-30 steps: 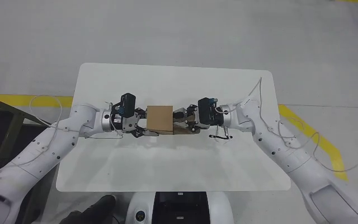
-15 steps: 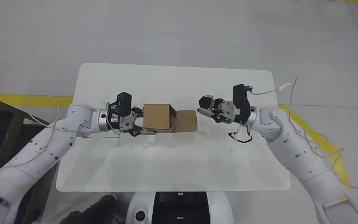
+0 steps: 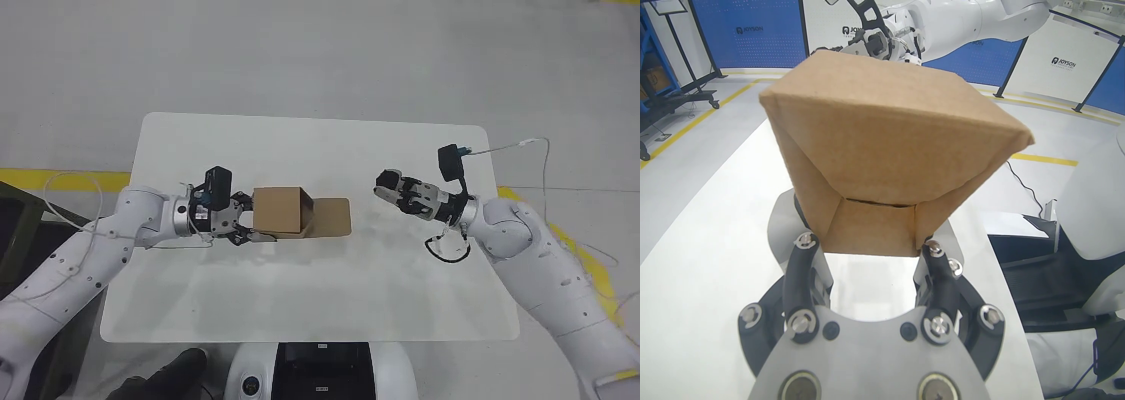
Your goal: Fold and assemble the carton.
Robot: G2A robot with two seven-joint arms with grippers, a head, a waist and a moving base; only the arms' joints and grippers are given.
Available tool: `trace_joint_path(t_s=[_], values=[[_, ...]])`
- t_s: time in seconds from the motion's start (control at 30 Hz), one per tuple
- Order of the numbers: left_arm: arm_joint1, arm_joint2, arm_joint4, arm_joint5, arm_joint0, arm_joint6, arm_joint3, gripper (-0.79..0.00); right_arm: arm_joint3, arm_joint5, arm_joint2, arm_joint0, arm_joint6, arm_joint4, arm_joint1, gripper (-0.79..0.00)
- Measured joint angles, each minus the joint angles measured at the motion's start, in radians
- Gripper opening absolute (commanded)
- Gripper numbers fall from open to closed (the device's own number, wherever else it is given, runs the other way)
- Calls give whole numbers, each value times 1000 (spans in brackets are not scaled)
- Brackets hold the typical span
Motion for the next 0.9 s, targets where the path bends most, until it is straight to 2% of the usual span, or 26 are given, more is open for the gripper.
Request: trace_joint_path(t_s=[0.03,0.17,0.23,0.33,0.43,0.6,0.77,0.83,0.9], values=[[0,-2,1,0,1,1,0,-502,0,0,0,0,0,0,0,-785],[2,-9,5,0,7,5,-4,-502,0,0,0,0,0,0,0,-637],[3,-12,7,0,10,5,-8,-502,0,0,0,0,0,0,0,-606],[4,-16,10,0,14,6,-13,-505,-10,27,-9,-19,-5,38,-4,-594],[5,-21,11,0,18,7,-19,-505,-12,83,-17,-35,16,143,-8,-594],[8,-31,14,0,25,9,-26,-508,-5,198,-28,-45,142,346,-11,-597],[9,-39,20,0,32,12,-30,-511,8,333,-48,-50,296,513,-16,-634],[9,-41,22,0,35,14,-32,-511,21,369,-59,-47,351,573,-21,-610],[9,-43,23,0,37,16,-33,-511,34,395,-82,-43,418,651,-31,-548]])
